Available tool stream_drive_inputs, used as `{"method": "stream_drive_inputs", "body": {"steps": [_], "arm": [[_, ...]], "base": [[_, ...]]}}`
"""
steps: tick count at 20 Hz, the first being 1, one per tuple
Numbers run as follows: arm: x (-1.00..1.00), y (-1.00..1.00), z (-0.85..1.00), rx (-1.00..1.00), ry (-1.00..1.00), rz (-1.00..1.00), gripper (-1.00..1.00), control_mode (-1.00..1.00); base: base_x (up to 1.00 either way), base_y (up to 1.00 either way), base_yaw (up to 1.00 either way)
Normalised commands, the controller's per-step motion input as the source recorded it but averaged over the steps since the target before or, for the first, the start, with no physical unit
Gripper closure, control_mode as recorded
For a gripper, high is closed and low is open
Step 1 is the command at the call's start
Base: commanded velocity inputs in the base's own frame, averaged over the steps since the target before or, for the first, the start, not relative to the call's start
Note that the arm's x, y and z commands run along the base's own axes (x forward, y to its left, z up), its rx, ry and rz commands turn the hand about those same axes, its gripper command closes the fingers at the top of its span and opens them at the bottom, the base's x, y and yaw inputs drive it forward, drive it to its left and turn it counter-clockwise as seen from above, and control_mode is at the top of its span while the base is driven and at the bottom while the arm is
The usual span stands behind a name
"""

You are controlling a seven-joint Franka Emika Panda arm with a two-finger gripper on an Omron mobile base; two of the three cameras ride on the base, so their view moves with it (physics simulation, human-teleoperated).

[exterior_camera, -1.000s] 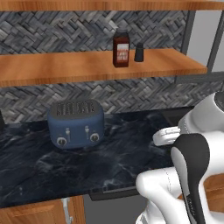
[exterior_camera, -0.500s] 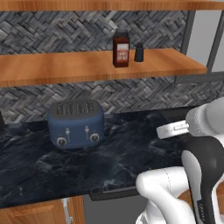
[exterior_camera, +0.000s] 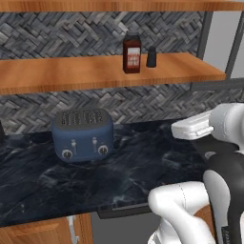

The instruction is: Collect the paprika, ketchup, and shaker from the cabinet and place them next to the stove.

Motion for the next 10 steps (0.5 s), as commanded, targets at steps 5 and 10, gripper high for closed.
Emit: {"method": "stream_drive_inputs", "body": {"steps": [5, 10], "arm": [[-0.04, 0.22, 0.68, -0.03, -0.26, 0.00, -1.00, -1.00], [0.01, 0.03, 0.72, -0.01, -0.21, -0.02, -1.00, -1.00]], "base": [[0.00, 0.00, 0.00], [0.00, 0.00, 0.00]]}}
